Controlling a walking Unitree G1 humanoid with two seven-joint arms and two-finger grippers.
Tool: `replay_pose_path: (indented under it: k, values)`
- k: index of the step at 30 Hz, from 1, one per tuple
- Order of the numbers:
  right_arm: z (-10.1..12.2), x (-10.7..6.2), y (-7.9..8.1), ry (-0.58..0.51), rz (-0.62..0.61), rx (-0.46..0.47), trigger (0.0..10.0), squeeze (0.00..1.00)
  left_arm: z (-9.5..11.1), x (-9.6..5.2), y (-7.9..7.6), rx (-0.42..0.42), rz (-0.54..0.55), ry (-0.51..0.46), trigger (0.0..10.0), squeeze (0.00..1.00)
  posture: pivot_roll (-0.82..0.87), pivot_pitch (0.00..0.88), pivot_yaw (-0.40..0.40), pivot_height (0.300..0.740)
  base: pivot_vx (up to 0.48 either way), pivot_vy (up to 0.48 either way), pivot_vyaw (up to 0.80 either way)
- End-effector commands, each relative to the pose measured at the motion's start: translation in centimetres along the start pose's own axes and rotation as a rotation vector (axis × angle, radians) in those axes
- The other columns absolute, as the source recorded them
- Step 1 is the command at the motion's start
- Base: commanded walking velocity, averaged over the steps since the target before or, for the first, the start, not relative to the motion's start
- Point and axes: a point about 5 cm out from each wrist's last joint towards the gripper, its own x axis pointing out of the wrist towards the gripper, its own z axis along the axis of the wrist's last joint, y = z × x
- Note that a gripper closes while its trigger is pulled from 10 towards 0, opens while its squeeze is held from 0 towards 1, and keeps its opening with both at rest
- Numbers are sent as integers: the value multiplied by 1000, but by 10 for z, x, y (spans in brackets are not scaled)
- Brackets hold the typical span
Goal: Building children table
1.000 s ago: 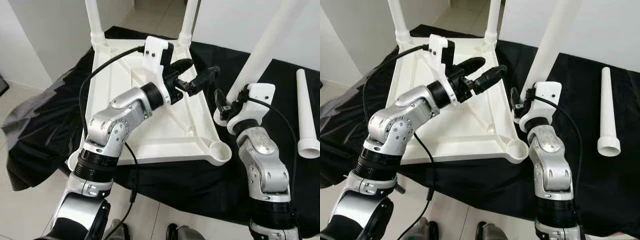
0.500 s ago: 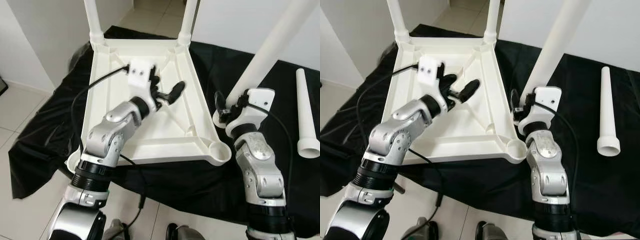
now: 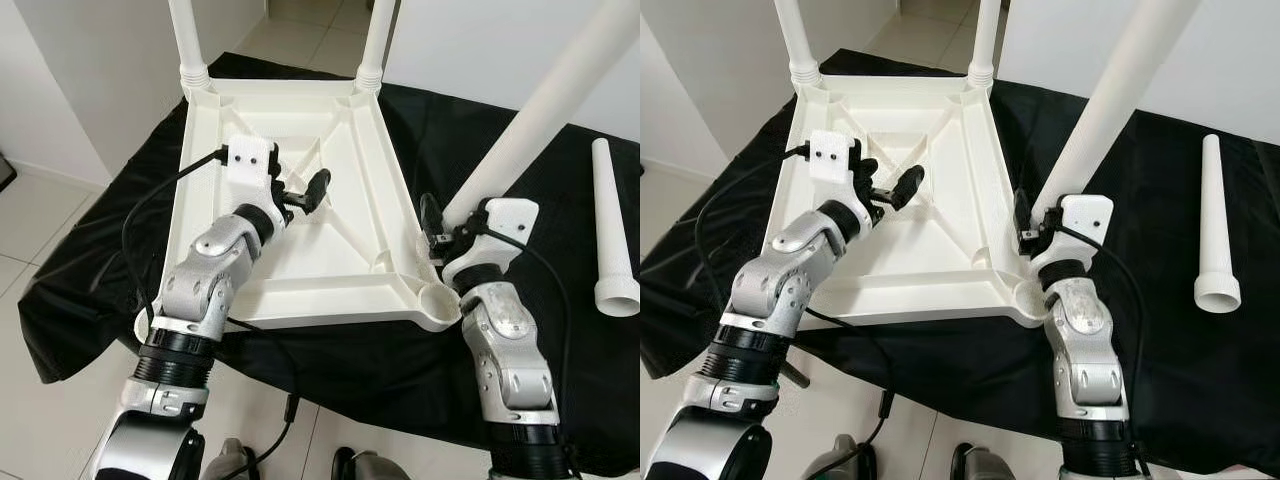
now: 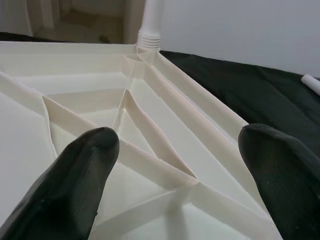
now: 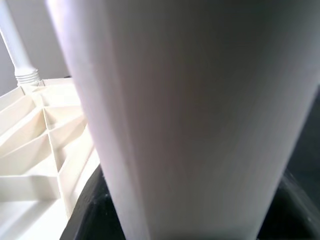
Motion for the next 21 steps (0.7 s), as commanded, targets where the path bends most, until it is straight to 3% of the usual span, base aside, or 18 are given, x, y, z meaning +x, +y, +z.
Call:
replay_pose_path:
  k: [1,4,8,12,14,16,21]
  values:
    - [3,-5,-2,-24,-10,10,10000,0,-2,-3,-11,32,-56,-19,10000,0,28,144,-23,740,0,0,0]
    - [2,-7,-2,-22,-16,11,10000,0,-4,-6,-16,31,-84,-24,10000,0,30,142,-26,740,0,0,0]
    - [-1,-13,-2,-22,-23,1,10000,0,-13,-19,-28,124,-169,-39,10000,0,32,139,-44,740,0,0,0]
    - [-2,-16,-1,-22,-19,-3,10000,0,-18,-26,-36,155,-228,-44,10000,0,33,137,-49,740,0,0,0]
    - [-3,-19,-2,-18,-18,-10,10000,0,-25,-35,-46,182,-315,-41,10000,0,27,137,-51,740,0,0,0]
    - [-3,-19,-2,-18,-18,-10,10000,0,-25,-35,-46,182,-315,-41,10000,0,27,137,-51,740,0,0,0]
    - [-4,-26,0,-5,-11,-18,10000,0,-33,-48,-60,174,-446,-40,10000,0,19,140,-48,740,0,0,0]
